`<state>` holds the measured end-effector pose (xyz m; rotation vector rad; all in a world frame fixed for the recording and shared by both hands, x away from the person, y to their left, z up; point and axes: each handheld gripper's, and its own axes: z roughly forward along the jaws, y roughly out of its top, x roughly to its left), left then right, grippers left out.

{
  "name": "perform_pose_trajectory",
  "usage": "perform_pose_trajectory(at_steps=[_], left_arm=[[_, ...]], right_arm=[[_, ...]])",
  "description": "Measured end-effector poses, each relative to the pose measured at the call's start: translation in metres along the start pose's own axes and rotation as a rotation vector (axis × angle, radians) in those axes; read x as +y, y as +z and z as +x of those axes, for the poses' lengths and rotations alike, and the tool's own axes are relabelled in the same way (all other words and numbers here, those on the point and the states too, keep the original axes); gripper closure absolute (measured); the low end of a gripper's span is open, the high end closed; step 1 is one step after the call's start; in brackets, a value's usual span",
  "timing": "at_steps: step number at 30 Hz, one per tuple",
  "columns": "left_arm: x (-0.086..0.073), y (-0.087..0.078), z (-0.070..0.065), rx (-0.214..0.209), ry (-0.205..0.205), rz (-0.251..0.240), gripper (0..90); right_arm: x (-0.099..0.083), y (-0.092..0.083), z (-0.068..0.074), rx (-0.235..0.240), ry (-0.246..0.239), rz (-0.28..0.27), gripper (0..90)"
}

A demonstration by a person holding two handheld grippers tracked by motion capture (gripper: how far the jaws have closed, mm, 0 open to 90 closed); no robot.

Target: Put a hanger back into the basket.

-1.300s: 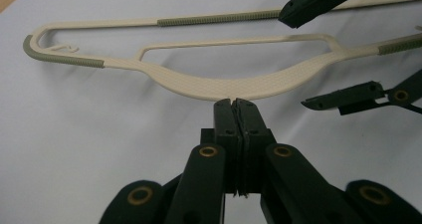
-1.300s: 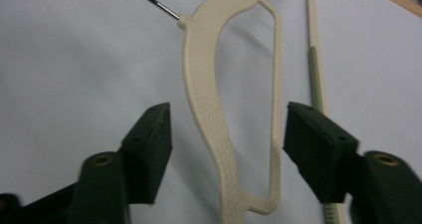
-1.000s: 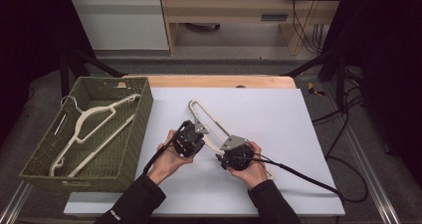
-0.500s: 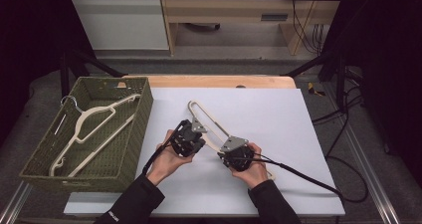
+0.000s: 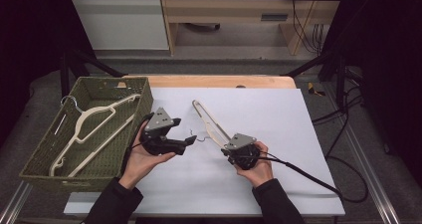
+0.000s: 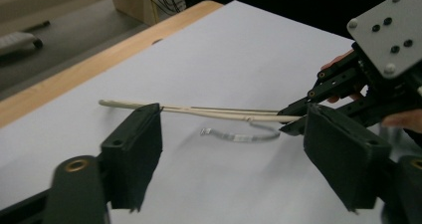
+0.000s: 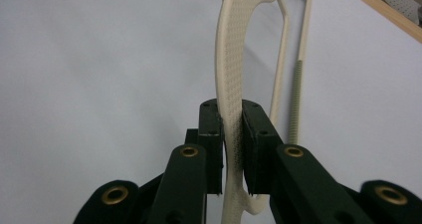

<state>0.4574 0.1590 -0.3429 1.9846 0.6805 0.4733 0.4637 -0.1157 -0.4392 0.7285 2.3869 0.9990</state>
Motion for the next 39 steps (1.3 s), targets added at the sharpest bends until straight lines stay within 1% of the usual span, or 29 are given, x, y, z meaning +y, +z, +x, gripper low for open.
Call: perform_pose_trajectory(at_steps=[2, 3, 5, 7, 9, 12, 14, 17, 19, 21, 22, 23, 24, 27, 29, 30, 31, 34, 36, 38, 39], left_arm=[[-0.004, -0.006, 0.001, 0.002, -0.005, -0.020, 15.6], [-0.006, -0.008, 0.002, 0.006, -0.006, -0.028, 14.4], [-0.010, -0.012, 0.002, 0.007, -0.011, -0.040, 12.9], [-0.013, -0.014, 0.001, 0.005, -0.010, -0.044, 12.7], [-0.016, -0.014, 0.000, 0.008, -0.005, -0.038, 12.3], [-0.021, -0.012, -0.001, -0.001, -0.010, -0.033, 12.3], [-0.024, -0.009, -0.002, -0.008, -0.008, -0.022, 12.3], [-0.027, -0.003, -0.004, -0.005, 0.004, -0.003, 11.8], [-0.028, 0.000, -0.005, -0.008, 0.006, 0.012, 11.6], [-0.028, 0.003, -0.005, -0.003, 0.013, 0.026, 11.6], [-0.028, 0.005, -0.004, -0.007, 0.010, 0.028, 11.7], [-0.028, 0.006, -0.004, -0.011, 0.011, 0.031, 11.9], [-0.028, 0.008, -0.003, -0.010, 0.012, 0.037, 12.0], [-0.027, 0.014, -0.002, -0.012, 0.020, 0.058, 12.1], [-0.025, 0.019, -0.001, -0.016, 0.028, 0.075, 12.1], [-0.024, 0.021, -0.001, -0.020, 0.037, 0.081, 12.1], [-0.023, 0.023, -0.001, -0.021, 0.047, 0.084, 12.1], [-0.018, 0.031, -0.003, -0.038, 0.077, 0.092, 13.6], [-0.016, 0.036, -0.004, -0.053, 0.098, 0.095, 16.1], [-0.014, 0.040, -0.006, -0.085, 0.120, 0.105, 20.7], [-0.014, 0.042, -0.008, -0.090, 0.133, 0.106, 23.0]], right_arm=[[0.000, -0.004, -0.003, -0.001, 0.007, -0.004, 82.0], [0.000, -0.006, -0.004, -0.003, 0.017, -0.005, 82.2], [-0.001, -0.009, -0.007, 0.000, 0.030, -0.019, 82.6], [-0.002, -0.012, -0.009, -0.008, 0.037, -0.020, 83.1], [-0.003, -0.015, -0.012, -0.014, 0.042, -0.025, 83.5], [-0.003, -0.021, -0.017, -0.030, 0.049, -0.029, 84.5], [-0.004, -0.024, -0.019, -0.036, 0.056, -0.031, 85.1], [-0.005, -0.030, -0.024, -0.050, 0.064, -0.036, 86.1], [-0.006, -0.034, -0.027, -0.054, 0.070, -0.045, 86.7], [-0.007, -0.038, -0.029, -0.046, 0.072, -0.050, 87.4], [-0.007, -0.040, -0.030, -0.037, 0.075, -0.058, 87.4], [-0.006, -0.041, -0.030, -0.015, 0.083, -0.064, 87.4], [-0.006, -0.043, -0.030, -0.003, 0.085, -0.070, 87.5], [-0.003, -0.048, -0.029, 0.019, 0.089, -0.094, 87.5], [-0.002, -0.051, -0.029, 0.056, 0.089, -0.111, 87.5], [-0.001, -0.053, -0.028, 0.079, 0.094, -0.118, 87.4], [0.000, -0.054, -0.027, 0.099, 0.083, -0.126, 87.5], [0.004, -0.058, -0.022, 0.157, 0.066, -0.128, 87.5], [0.006, -0.058, -0.018, 0.197, 0.049, -0.132, 87.4], [0.007, -0.058, -0.015, 0.234, 0.041, -0.138, 87.4], [0.008, -0.058, -0.014, 0.251, 0.037, -0.142, 87.4]])
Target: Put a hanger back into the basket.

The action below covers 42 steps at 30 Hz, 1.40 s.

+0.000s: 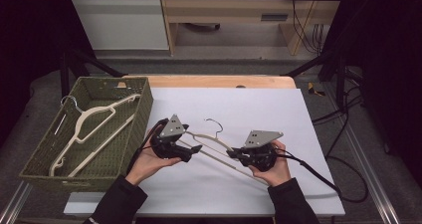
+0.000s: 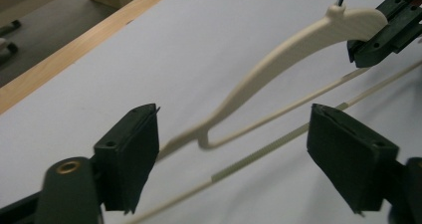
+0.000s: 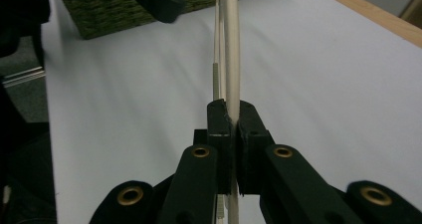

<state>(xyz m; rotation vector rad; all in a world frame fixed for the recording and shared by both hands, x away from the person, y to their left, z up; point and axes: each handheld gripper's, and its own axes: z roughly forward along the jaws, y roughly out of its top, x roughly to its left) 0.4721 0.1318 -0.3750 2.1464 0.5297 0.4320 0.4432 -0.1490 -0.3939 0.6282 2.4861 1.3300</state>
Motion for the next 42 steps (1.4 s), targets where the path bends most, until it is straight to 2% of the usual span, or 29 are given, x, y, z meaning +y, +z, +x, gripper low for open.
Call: perform_pose_trajectory(at_steps=[4, 5, 8, 12, 14, 18, 19, 21, 25, 27, 28, 29, 31, 33, 34, 36, 39, 42], left_arm=[[0.001, 0.006, -0.002, -0.041, 0.036, 0.035, 36.8], [0.001, 0.007, -0.002, -0.069, 0.038, 0.049, 44.1], [0.000, 0.009, -0.003, -0.099, 0.051, 0.086, 59.7], [-0.001, 0.007, -0.006, -0.111, 0.080, 0.103, 66.2], [-0.001, 0.005, -0.008, -0.118, 0.096, 0.122, 69.3], [-0.001, 0.000, -0.014, -0.144, 0.088, 0.124, 77.4], [-0.001, -0.002, -0.015, -0.154, 0.067, 0.120, 78.1], [0.000, -0.005, -0.018, -0.157, 0.061, 0.113, 79.2], [0.000, -0.008, -0.027, -0.184, 0.023, 0.097, 82.2], [0.001, -0.011, -0.031, -0.210, 0.012, 0.088, 84.3], [0.003, -0.013, -0.032, -0.206, 0.012, 0.098, 85.6], [0.003, -0.014, -0.035, -0.177, 0.018, 0.092, 86.1], [0.004, -0.019, -0.035, -0.177, 0.009, 0.086, 86.2], [0.007, -0.027, -0.034, -0.173, -0.025, 0.049, 86.2], [0.009, -0.032, -0.033, -0.158, -0.020, 0.046, 86.3], [0.013, -0.041, -0.031, -0.128, -0.036, 0.025, 86.2], [0.020, -0.057, -0.024, -0.091, -0.043, 0.007, 86.2], [0.027, -0.074, -0.016, -0.059, -0.048, -0.006, 86.2]], right_arm=[[0.002, 0.002, 0.005, 0.053, -0.024, 0.012, 87.4], [0.003, 0.002, 0.006, 0.066, -0.027, 0.012, 87.4], [0.004, 0.003, 0.009, 0.093, -0.036, 0.011, 87.4], [0.004, 0.003, 0.010, 0.110, -0.034, 0.018, 87.2], [0.005, 0.003, 0.009, 0.104, -0.035, 0.021, 86.2], [0.007, -0.001, 0.006, 0.056, -0.019, -0.004, 81.9], [0.007, -0.002, 0.006, 0.043, -0.019, -0.002, 81.2], [0.007, -0.004, 0.005, 0.016, -0.023, -0.005, 78.1], [0.008, -0.005, 0.004, -0.038, -0.021, -0.023, 68.0], [0.008, -0.005, 0.005, -0.053, -0.014, -0.040, 58.1], [0.008, -0.006, 0.005, -0.067, -0.013, -0.049, 54.3], [0.009, -0.008, 0.005, -0.080, -0.013, -0.064, 50.2], [0.010, -0.013, 0.005, -0.085, -0.004, -0.097, 43.7], [0.011, -0.021, 0.006, -0.106, 0.002, -0.128, 33.7], [0.011, -0.025, 0.006, -0.116, 0.001, -0.145, 30.2], [0.011, -0.033, 0.005, -0.145, 0.025, -0.180, 21.8], [0.007, -0.043, 0.002, -0.179, 0.066, -0.227, 14.1], [0.001, -0.054, -0.002, -0.193, 0.099, -0.259, 11.8]])
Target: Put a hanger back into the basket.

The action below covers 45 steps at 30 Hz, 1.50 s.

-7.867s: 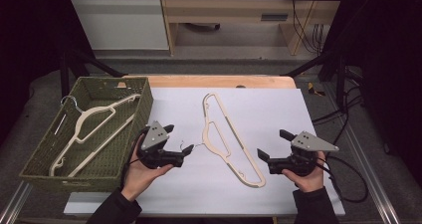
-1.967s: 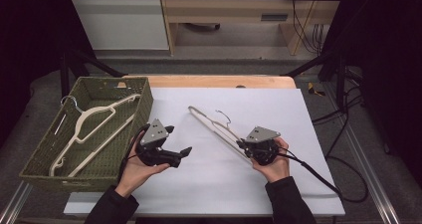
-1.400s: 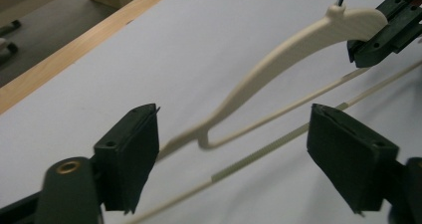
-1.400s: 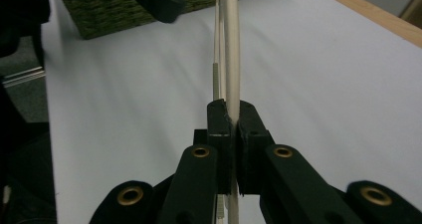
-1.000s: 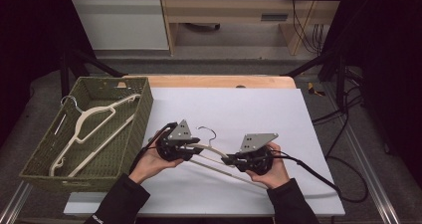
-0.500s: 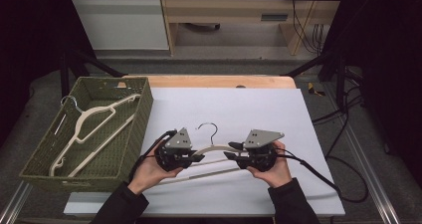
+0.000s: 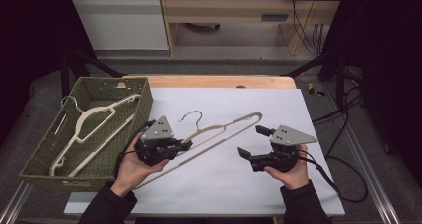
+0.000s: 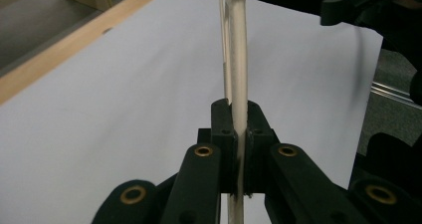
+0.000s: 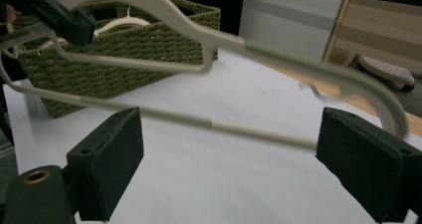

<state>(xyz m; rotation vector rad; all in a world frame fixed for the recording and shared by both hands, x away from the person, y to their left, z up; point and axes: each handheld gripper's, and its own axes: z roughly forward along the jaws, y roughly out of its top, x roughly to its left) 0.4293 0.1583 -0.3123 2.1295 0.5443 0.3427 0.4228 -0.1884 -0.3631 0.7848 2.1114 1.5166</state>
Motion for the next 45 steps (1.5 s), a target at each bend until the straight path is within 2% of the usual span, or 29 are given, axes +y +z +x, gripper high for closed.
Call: perform_pose_trajectory(at_steps=[2, 4, 8, 14, 16, 20, 25, 31, 36, 38, 41, 45], left_arm=[[0.005, -0.012, 0.006, 0.017, -0.004, -0.010, 86.2], [0.009, -0.024, 0.013, 0.028, -0.012, -0.017, 86.2], [0.013, -0.049, 0.031, 0.079, -0.019, -0.021, 86.2], [0.008, -0.086, 0.064, 0.144, -0.048, -0.034, 86.2], [0.003, -0.096, 0.075, 0.166, -0.072, -0.040, 86.2], [-0.007, -0.112, 0.094, 0.201, -0.087, -0.026, 86.2], [-0.024, -0.129, 0.114, 0.217, -0.109, -0.039, 86.2], [-0.046, -0.146, 0.137, 0.246, -0.129, -0.019, 86.2], [-0.066, -0.154, 0.155, 0.275, -0.171, -0.029, 86.2], [-0.075, -0.156, 0.163, 0.284, -0.186, -0.024, 86.2], [-0.087, -0.160, 0.171, 0.300, -0.188, 0.010, 86.1], [-0.102, -0.162, 0.182, 0.314, -0.230, 0.013, 86.2]], right_arm=[[-0.003, -0.006, -0.004, 0.006, 0.025, -0.019, 10.9], [-0.006, -0.010, -0.007, -0.006, 0.039, -0.016, 10.4], [-0.012, -0.014, -0.012, -0.031, 0.058, -0.009, 7.5], [-0.019, -0.016, -0.019, -0.079, 0.102, -0.013, 2.7], [-0.020, -0.017, -0.020, -0.087, 0.108, -0.015, 2.7], [-0.020, -0.020, -0.021, -0.099, 0.106, -0.022, 1.7], [-0.020, -0.024, -0.022, -0.116, 0.107, -0.035, 1.3], [-0.020, -0.025, -0.022, -0.122, 0.106, -0.036, 1.0], [-0.020, -0.025, -0.022, -0.126, 0.101, -0.039, 1.0], [-0.020, -0.025, -0.022, -0.129, 0.099, -0.043, 1.0], [-0.020, -0.026, -0.022, -0.131, 0.096, -0.045, 1.1], [-0.020, -0.026, -0.022, -0.135, 0.094, -0.046, 1.2]])
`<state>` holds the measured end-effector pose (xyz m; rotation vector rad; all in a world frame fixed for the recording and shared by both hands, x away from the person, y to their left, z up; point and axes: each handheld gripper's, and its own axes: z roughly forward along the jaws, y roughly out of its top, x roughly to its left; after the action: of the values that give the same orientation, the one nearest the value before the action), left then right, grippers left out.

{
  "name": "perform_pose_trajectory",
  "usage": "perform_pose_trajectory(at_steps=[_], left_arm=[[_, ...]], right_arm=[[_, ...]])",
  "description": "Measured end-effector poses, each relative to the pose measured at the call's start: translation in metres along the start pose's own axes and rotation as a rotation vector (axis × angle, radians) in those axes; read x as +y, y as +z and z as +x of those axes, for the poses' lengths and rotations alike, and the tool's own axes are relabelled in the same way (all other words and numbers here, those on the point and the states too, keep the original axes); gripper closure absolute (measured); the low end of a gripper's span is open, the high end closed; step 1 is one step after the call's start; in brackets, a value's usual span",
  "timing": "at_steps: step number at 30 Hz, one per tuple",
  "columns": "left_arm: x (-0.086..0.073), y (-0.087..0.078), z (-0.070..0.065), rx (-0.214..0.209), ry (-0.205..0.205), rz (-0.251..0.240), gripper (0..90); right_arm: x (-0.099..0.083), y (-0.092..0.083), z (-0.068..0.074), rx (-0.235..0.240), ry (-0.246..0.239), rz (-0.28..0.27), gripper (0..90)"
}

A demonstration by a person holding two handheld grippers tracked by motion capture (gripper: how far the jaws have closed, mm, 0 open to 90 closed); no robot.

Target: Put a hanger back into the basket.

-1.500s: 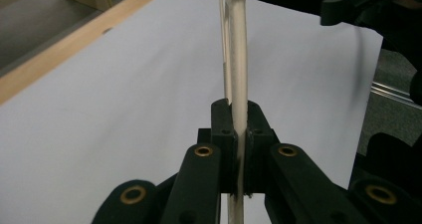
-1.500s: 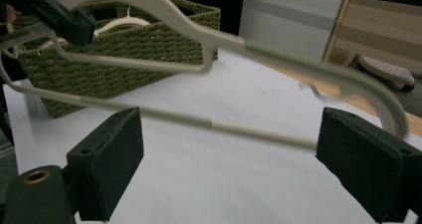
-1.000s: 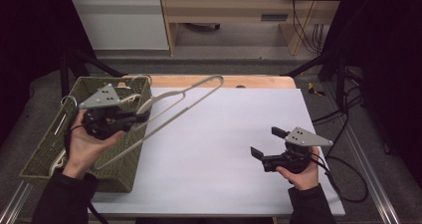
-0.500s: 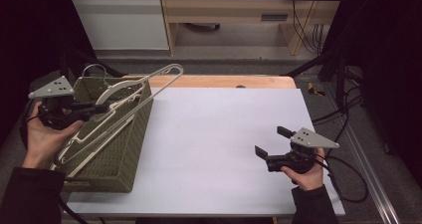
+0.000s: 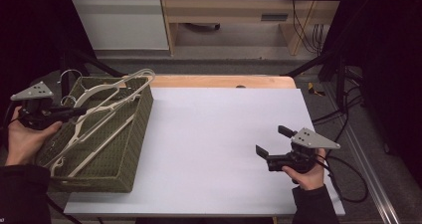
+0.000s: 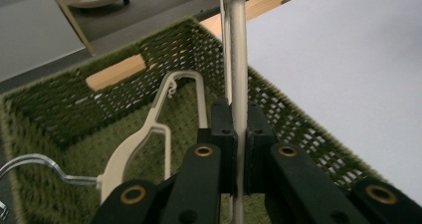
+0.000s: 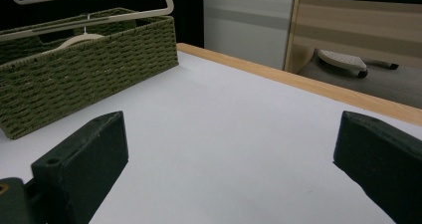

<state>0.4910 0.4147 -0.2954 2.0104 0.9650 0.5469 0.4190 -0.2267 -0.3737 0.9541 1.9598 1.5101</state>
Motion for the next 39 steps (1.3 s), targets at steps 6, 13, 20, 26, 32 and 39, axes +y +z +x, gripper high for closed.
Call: perform_pose_trajectory(at_steps=[6, 13, 20, 26, 32, 39], left_arm=[[-0.013, 0.000, 0.015, 0.012, -0.045, 0.003, 86.2], [-0.030, 0.010, 0.022, 0.009, -0.095, 0.073, 86.2], [-0.050, 0.033, 0.017, -0.021, -0.166, 0.120, 86.2], [-0.064, 0.049, 0.019, -0.006, -0.244, 0.146, 85.6], [-0.071, 0.052, 0.025, 0.056, -0.301, 0.173, 83.6], [-0.076, 0.051, 0.026, 0.183, -0.313, 0.209, 68.8]], right_arm=[[0.000, 0.000, 0.000, -0.003, -0.004, 0.002, 1.4], [0.000, -0.001, 0.000, -0.006, -0.010, -0.005, 1.9], [0.000, 0.000, 0.001, -0.010, -0.007, 0.004, 2.0], [0.000, -0.001, 0.001, -0.017, -0.010, -0.003, 2.2], [0.000, -0.001, 0.000, -0.023, -0.012, 0.002, 2.3], [-0.003, 0.002, 0.000, -0.036, -0.010, 0.015, 2.3]])
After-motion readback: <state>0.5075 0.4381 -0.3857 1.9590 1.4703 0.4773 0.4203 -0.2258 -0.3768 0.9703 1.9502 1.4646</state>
